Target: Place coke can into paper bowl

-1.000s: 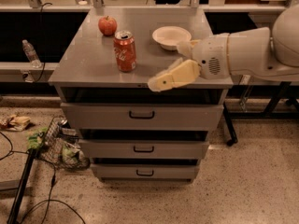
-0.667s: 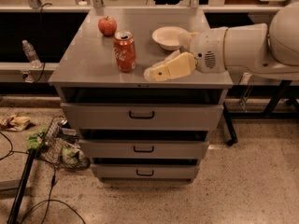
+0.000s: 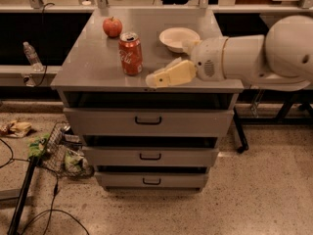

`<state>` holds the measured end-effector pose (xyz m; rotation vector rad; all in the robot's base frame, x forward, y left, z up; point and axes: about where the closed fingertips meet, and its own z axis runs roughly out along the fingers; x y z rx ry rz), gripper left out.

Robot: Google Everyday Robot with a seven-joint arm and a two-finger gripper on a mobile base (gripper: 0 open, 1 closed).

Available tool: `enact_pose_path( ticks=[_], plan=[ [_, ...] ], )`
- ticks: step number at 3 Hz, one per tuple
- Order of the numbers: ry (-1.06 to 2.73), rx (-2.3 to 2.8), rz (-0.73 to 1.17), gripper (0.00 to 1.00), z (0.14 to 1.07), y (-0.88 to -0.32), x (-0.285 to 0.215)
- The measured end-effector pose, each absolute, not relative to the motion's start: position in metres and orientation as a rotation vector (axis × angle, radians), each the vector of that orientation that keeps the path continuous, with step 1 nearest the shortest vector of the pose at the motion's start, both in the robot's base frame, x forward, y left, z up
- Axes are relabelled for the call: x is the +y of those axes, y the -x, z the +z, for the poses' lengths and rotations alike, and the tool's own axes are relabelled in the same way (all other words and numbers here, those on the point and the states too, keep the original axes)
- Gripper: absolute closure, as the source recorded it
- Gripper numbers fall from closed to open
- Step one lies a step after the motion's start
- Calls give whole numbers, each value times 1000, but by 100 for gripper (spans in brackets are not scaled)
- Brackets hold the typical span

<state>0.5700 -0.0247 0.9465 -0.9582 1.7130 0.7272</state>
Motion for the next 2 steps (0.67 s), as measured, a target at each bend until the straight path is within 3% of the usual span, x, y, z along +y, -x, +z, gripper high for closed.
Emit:
enact_pose_path(
  ticks=[2],
  plan=[
    [948, 1635, 705, 0, 897, -648, 11]
  ],
)
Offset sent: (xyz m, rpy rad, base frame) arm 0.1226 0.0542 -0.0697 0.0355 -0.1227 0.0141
